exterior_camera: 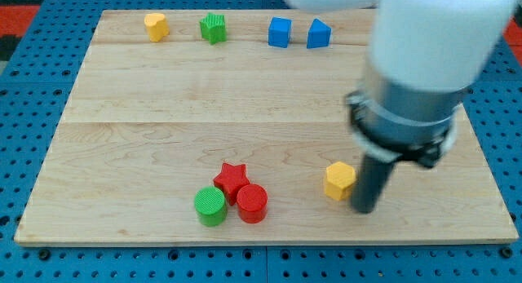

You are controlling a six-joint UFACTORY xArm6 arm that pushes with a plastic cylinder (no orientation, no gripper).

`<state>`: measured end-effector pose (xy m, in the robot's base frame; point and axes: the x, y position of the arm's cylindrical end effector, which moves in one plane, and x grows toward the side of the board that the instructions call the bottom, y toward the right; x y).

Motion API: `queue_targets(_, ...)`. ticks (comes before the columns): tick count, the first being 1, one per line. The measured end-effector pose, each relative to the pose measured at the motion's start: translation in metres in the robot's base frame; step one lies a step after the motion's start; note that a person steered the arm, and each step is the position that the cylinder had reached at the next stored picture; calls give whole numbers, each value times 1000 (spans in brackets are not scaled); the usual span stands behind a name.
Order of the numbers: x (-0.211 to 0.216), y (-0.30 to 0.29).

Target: Push the yellow hexagon to the top side of the board

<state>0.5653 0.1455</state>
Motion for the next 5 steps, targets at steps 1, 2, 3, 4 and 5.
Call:
queue_targets(1, -32, 36)
queue_targets(2, 27, 49)
queue_targets(3, 43, 10)
queue_targets(4, 12, -29)
queue_targets(5, -18, -64)
